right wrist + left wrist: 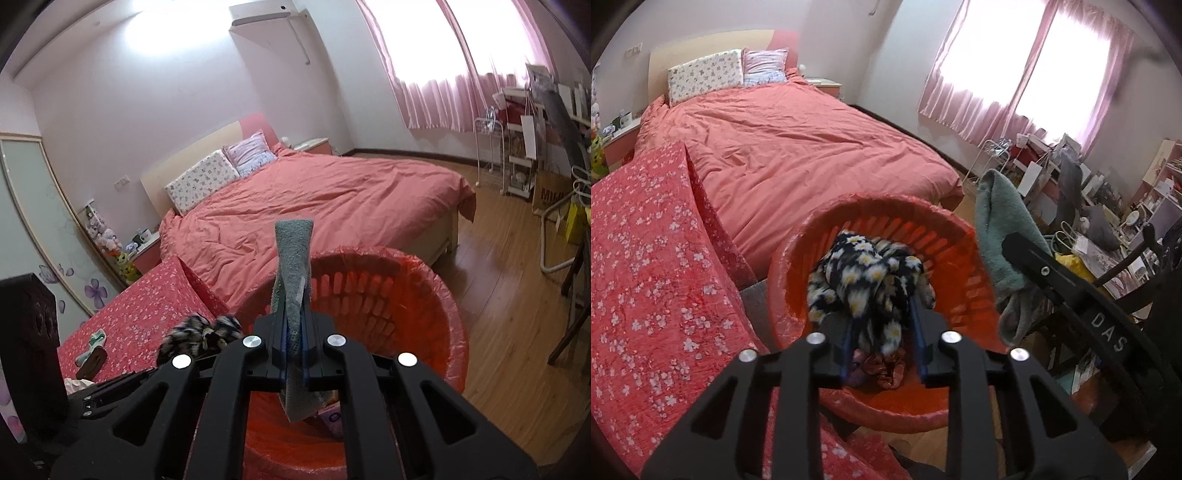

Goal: Collect trash
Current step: 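Carry grey sock and floral cloth over the orange basket and open both tools, then grasp the crumpled white tissue with left tool while right tool returns over the bed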

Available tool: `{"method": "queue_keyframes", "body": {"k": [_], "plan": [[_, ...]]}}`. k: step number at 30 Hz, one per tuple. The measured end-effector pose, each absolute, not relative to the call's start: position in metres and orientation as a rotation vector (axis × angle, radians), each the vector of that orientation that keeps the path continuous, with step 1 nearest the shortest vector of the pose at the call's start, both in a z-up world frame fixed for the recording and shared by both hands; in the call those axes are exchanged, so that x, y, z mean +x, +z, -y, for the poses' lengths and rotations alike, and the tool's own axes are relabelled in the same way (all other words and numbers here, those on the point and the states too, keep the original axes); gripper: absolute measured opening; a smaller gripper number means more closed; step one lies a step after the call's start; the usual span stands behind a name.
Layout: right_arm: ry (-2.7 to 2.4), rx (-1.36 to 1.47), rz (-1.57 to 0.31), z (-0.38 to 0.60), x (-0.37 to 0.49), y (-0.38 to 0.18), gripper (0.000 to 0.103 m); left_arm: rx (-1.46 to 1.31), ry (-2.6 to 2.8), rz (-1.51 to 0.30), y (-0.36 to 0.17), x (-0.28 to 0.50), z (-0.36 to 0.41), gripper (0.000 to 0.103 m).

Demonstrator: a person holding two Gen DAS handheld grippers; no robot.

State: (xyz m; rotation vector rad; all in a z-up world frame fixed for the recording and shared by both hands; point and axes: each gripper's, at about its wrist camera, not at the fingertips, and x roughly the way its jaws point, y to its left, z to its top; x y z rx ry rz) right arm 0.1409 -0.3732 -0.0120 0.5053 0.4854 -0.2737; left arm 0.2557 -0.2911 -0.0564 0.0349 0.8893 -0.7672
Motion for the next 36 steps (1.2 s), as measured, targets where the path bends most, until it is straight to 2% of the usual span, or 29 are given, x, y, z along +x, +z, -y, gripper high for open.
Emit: {"method": "queue_keyframes", "body": {"k": [2,4,6,16,19,23,25,31,36], "plan": [[-0.276,0.515,-0.498,0.375,0.143,-0.015,0.012,0.037,-0.761,-0.901,-0.061,0.259,0.292,0.039],[-0.284,0.527,-0.505,0.378,0.143,-0.018,0.025,0.039,-0.758,-0.903,-0.063,0.26,0.291,0.046],[-0.294,0.533,-0.503,0.378,0.142,-0.018,0.033,0.04,-0.753,-0.902,-0.065,0.26,0.288,0.05],[-0.317,0.5,-0.504,0.377,0.139,-0.011,0.034,0.056,-0.697,-0.883,-0.064,0.262,0.261,0.061],[-0.322,0.471,-0.497,0.37,0.139,-0.006,0.043,0.06,-0.664,-0.867,-0.058,0.261,0.243,0.064],[-0.313,0.427,-0.492,0.356,0.14,0.0,0.046,0.057,-0.609,-0.843,-0.049,0.258,0.211,0.068],[-0.307,0.405,-0.484,0.346,0.139,0.004,0.055,0.056,-0.571,-0.828,-0.045,0.257,0.19,0.071],[-0.263,0.352,-0.472,0.315,0.14,0.011,0.065,0.046,-0.398,-0.763,-0.03,0.253,0.103,0.078],[-0.217,0.306,-0.484,0.285,0.146,0.012,0.066,0.025,-0.233,-0.741,-0.027,0.255,0.025,0.083]]}}
